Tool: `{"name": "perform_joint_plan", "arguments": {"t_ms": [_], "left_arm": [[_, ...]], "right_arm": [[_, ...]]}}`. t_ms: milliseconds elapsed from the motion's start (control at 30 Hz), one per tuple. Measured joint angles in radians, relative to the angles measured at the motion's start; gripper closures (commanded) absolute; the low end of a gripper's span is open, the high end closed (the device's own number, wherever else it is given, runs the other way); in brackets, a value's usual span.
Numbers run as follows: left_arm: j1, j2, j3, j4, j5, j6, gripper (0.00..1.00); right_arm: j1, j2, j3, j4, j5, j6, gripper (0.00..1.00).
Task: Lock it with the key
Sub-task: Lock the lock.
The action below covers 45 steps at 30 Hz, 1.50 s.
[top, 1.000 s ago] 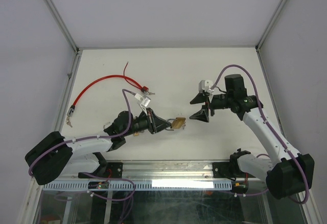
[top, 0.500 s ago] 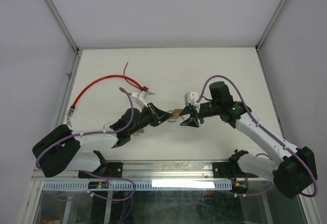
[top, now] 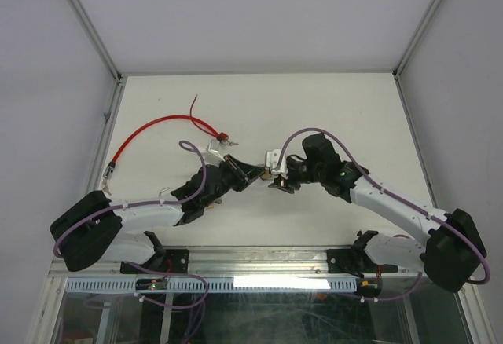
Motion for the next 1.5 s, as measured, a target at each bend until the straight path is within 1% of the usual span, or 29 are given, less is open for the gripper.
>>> {"name": "perform_joint_plan", "arguments": {"t_ms": [167, 233, 367, 467, 533, 600, 667, 833, 933, 1000, 1133, 1200, 1367, 1500], "left_arm": [[-0.008, 0.012, 0.012, -0.002, -0.016, -0.044, 1.00], [-0.008, 0.023, 0.016, 0.002, -0.016, -0.063, 1.00], [-0.008, 0.043, 0.016, 0.011, -0.018, -0.090, 1.00], [-0.008, 0.050, 0.016, 0.012, -0.024, -0.103, 1.00], [-0.008, 0.050, 0.016, 0.015, -0.024, -0.112, 1.00], [-0.008, 0.050, 0.016, 0.018, -0.026, -0.115, 1.00], [-0.008, 0.050, 0.016, 0.020, -0.029, -0.117, 1.00], [-0.008, 0.050, 0.012, 0.027, -0.031, -0.121, 1.00], [-0.008, 0.050, 0.011, 0.044, -0.031, -0.126, 1.00], [-0.008, 0.051, 0.011, 0.061, -0.031, -0.130, 1.00], [-0.009, 0.063, 0.011, 0.079, -0.030, -0.138, 1.00], [-0.013, 0.068, 0.011, 0.087, -0.027, -0.142, 0.99], [-0.014, 0.068, -0.003, 0.119, -0.017, -0.141, 0.67], [-0.015, 0.065, -0.023, 0.196, -0.012, -0.118, 0.54]], "right_arm": [[0.034, 0.020, 0.000, 0.038, 0.103, 0.000, 0.61], [0.047, 0.031, 0.000, 0.051, 0.138, -0.001, 0.67], [0.086, 0.053, 0.000, 0.057, 0.191, -0.011, 0.86], [0.102, 0.061, 0.000, 0.055, 0.206, -0.020, 0.94], [0.108, 0.061, 0.000, 0.053, 0.206, -0.030, 0.97], [0.109, 0.061, 0.000, 0.053, 0.205, -0.035, 0.98], [0.109, 0.060, 0.000, 0.054, 0.203, -0.039, 0.96], [0.108, 0.060, 0.000, 0.053, 0.200, -0.040, 0.74], [0.107, 0.060, 0.000, 0.048, 0.201, -0.034, 0.72], [0.106, 0.060, 0.000, 0.050, 0.202, -0.033, 0.78], [0.101, 0.060, 0.001, 0.051, 0.208, -0.033, 0.97], [0.102, 0.060, 0.001, 0.049, 0.205, -0.035, 1.00], [0.082, 0.060, 0.011, 0.024, 0.153, -0.026, 1.00], [0.022, 0.048, 0.024, -0.013, 0.073, 0.009, 1.00]]}}
